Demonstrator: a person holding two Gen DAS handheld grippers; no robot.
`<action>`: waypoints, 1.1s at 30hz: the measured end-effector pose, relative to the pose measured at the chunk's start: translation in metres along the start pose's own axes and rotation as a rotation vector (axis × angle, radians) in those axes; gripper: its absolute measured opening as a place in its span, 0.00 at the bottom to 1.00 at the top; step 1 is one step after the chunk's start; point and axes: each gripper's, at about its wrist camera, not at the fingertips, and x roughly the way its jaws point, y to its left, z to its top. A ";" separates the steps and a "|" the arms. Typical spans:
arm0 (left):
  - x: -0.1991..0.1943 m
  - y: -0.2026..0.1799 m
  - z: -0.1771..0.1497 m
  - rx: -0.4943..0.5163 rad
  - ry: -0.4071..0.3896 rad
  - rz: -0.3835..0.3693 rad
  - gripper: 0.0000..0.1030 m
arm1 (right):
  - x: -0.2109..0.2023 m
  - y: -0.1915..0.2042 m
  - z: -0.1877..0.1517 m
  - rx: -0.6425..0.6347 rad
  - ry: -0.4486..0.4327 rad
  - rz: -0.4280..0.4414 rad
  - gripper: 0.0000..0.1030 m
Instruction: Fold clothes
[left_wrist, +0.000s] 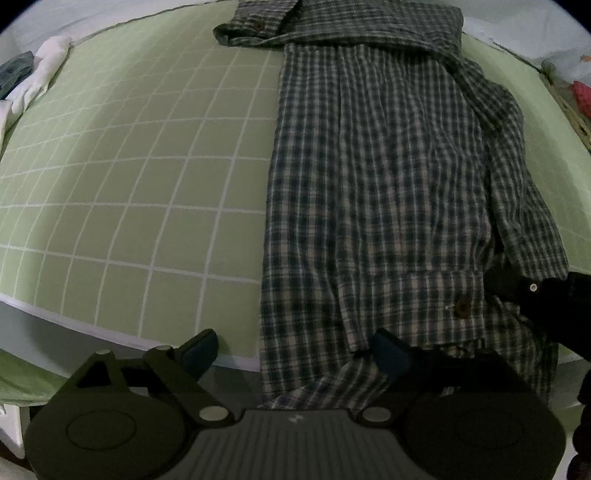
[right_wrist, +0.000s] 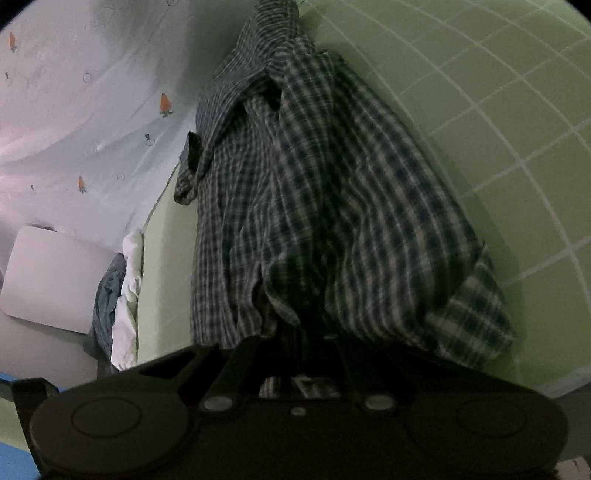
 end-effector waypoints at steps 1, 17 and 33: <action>0.000 0.000 0.000 0.001 0.003 0.002 0.91 | -0.001 0.002 0.001 -0.008 0.002 -0.003 0.07; 0.005 -0.002 0.007 -0.003 0.032 0.011 0.96 | -0.032 0.014 0.020 -0.085 -0.067 -0.054 0.56; -0.025 0.050 0.061 -0.158 -0.051 -0.043 0.96 | -0.040 0.040 0.084 -0.191 -0.231 -0.108 0.71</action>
